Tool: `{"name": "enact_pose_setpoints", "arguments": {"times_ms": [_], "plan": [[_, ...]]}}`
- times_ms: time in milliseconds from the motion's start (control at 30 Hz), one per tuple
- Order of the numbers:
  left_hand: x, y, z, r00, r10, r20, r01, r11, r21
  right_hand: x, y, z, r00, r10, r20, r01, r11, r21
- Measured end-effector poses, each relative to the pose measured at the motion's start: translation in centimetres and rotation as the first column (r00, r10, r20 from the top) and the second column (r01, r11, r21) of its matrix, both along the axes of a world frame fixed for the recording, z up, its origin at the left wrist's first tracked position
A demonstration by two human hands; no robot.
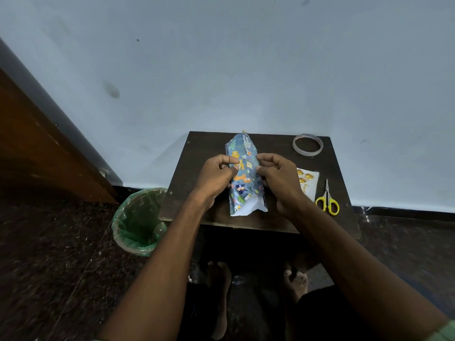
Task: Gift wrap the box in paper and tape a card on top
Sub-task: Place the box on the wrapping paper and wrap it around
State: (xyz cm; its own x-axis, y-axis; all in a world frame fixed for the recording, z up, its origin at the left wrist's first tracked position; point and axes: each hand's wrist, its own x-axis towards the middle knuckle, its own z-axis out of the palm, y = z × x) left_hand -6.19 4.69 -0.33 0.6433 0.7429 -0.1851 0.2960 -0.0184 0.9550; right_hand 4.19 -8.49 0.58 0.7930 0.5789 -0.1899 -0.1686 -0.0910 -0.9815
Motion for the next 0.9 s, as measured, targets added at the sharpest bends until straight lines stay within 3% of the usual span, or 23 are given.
{"name": "enact_pose_setpoints", "arguments": {"times_ms": [67,167,267,467,600,733,900], "plan": [[0.2,-0.1,0.0,1.000,0.010,0.013,-0.010,1.000,0.002,0.3,0.1,-0.3,0.998,0.016,0.058,-0.015,1.000,-0.011],[0.4,0.0,-0.1,1.000,0.023,0.020,-0.023,1.000,-0.016,0.2,0.0,-0.7,0.964,0.042,0.261,-0.015,0.994,-0.106],[0.5,-0.1,-0.2,0.999,0.048,0.021,-0.047,0.999,-0.020,-0.3,-0.1,-0.5,0.866,0.127,0.484,-0.008,0.971,-0.241],[0.3,-0.1,-0.2,0.999,0.025,0.019,-0.026,0.999,0.020,-0.9,0.0,-0.1,0.705,0.300,0.642,-0.017,0.913,-0.407],[0.0,-0.1,-0.2,0.998,-0.047,0.039,0.046,0.998,0.031,-0.7,0.1,0.1,0.604,0.404,0.687,-0.015,0.867,-0.498],[0.3,-0.7,0.1,0.998,-0.029,0.049,0.031,0.998,-0.048,-0.3,0.1,0.7,0.639,0.450,0.624,-0.109,0.856,-0.505],[0.1,-1.0,2.0,0.998,-0.042,0.053,0.055,0.960,-0.275,1.2,-0.2,1.3,0.637,0.520,0.569,-0.209,0.827,-0.523]]}}
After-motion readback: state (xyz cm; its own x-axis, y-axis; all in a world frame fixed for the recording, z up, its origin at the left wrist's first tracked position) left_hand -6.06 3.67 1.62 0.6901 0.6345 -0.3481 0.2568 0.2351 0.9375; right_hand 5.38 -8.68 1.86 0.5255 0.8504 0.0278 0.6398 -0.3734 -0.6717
